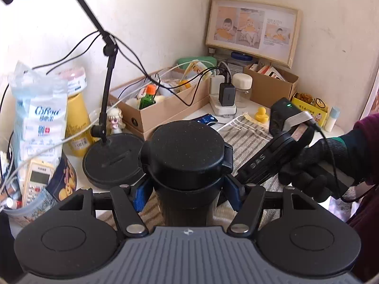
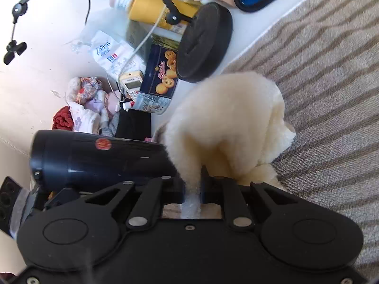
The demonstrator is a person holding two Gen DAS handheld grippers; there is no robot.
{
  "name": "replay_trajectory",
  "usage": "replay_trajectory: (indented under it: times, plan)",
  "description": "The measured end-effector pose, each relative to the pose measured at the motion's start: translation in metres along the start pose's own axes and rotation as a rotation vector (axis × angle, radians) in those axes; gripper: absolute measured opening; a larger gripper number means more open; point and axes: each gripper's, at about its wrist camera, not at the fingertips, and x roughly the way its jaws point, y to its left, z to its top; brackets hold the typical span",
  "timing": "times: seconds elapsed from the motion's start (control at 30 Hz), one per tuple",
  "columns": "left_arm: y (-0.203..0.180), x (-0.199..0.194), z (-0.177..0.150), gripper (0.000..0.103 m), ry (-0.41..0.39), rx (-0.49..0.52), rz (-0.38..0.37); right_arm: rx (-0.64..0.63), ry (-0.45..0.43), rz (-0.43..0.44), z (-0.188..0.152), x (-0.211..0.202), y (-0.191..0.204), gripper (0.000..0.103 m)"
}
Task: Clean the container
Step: 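Wipe the tumbler body with the towel in the right gripper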
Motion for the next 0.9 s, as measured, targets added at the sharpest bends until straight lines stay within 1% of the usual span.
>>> replay_trajectory:
  times: [0.07, 0.1, 0.17, 0.3, 0.4, 0.47, 0.53, 0.6, 0.67, 0.7, 0.77, 0.83, 0.9]
  plan:
    - [-0.001, -0.001, 0.002, 0.064, 0.004, -0.059, 0.027, -0.012, -0.006, 0.01, -0.001, -0.005, 0.005, 0.01]
    - [-0.001, -0.003, 0.003, 0.065, 0.002, -0.108, 0.034, -0.018, -0.009, 0.015, -0.002, -0.007, 0.008, 0.01]
    - [-0.002, -0.004, 0.004, 0.072, 0.008, -0.212, 0.051, -0.029, -0.014, 0.024, -0.003, -0.012, 0.013, 0.01]
    - [-0.008, -0.006, 0.007, 0.073, 0.021, -0.377, 0.129, -0.06, -0.029, 0.051, -0.002, -0.021, 0.027, 0.01]
    - [-0.011, -0.01, 0.012, 0.074, 0.017, -0.512, 0.171, -0.076, -0.03, 0.062, 0.0, -0.025, 0.033, 0.01]
    - [-0.013, -0.011, 0.016, 0.074, 0.013, -0.58, 0.2, -0.086, -0.022, 0.061, 0.001, -0.026, 0.034, 0.01]
    - [-0.019, -0.006, 0.021, 0.075, 0.022, -0.59, 0.252, -0.09, -0.011, 0.062, 0.002, -0.024, 0.034, 0.01]
    - [-0.025, 0.002, 0.023, 0.075, 0.033, -0.566, 0.301, -0.097, 0.001, 0.061, 0.001, -0.024, 0.035, 0.01]
    - [-0.031, 0.012, 0.021, 0.075, 0.051, -0.555, 0.353, -0.107, 0.012, 0.062, 0.002, -0.023, 0.036, 0.01]
    - [-0.031, 0.014, 0.017, 0.075, 0.044, -0.568, 0.372, -0.11, 0.015, 0.062, 0.002, -0.024, 0.036, 0.01]
    - [-0.03, 0.013, 0.011, 0.073, 0.007, -0.57, 0.379, -0.118, 0.02, 0.062, 0.003, -0.027, 0.035, 0.01]
    - [-0.033, 0.011, 0.011, 0.064, -0.01, -0.496, 0.398, -0.124, 0.023, 0.064, 0.004, -0.03, 0.035, 0.01]
    - [-0.03, 0.009, 0.009, 0.064, -0.012, -0.451, 0.365, -0.126, 0.024, 0.068, 0.005, -0.034, 0.033, 0.01]
